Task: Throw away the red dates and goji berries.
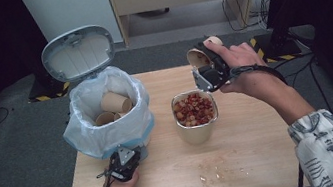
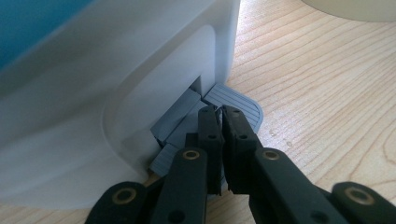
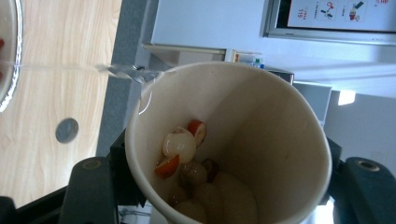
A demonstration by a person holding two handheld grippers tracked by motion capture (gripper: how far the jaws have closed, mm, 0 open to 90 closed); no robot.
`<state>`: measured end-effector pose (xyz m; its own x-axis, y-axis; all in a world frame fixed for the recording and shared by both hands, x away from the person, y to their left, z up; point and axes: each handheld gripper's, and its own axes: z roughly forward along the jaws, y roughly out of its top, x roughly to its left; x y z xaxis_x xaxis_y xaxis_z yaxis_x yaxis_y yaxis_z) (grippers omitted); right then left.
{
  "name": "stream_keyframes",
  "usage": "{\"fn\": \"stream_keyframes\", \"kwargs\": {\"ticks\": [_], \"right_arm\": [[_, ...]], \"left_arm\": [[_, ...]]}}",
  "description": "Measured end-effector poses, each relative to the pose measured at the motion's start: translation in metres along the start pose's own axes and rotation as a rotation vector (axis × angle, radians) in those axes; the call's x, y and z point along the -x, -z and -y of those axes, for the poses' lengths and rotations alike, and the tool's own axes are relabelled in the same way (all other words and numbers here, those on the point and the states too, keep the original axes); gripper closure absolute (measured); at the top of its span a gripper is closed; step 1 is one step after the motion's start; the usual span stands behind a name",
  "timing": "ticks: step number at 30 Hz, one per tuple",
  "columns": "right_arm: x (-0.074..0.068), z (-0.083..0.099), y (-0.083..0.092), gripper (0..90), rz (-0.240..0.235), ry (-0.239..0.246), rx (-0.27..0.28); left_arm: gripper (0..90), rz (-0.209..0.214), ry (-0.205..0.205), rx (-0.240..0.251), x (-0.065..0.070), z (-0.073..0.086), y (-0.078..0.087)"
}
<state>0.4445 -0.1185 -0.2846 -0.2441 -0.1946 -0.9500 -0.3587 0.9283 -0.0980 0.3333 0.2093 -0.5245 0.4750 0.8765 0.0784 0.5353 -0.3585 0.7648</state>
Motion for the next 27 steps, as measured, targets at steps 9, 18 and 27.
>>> {"fn": "stream_keyframes", "kwargs": {"ticks": [9,18,27], "right_arm": [[-0.0023,-0.0021,-0.0003,34.3,0.002,0.026,-0.006],[-0.0049,-0.0036,0.0004,34.3,0.003,0.074,-0.023],[-0.0039,-0.001,0.0,34.3,0.007,0.06,-0.022]], "left_arm": [[85.2,0.0,0.0,0.0,0.0001,0.0,0.0],[85.2,-0.001,0.0,0.0,0.0001,0.0,0.0],[85.2,0.0,0.001,0.0,0.0001,0.0,0.0]]}}
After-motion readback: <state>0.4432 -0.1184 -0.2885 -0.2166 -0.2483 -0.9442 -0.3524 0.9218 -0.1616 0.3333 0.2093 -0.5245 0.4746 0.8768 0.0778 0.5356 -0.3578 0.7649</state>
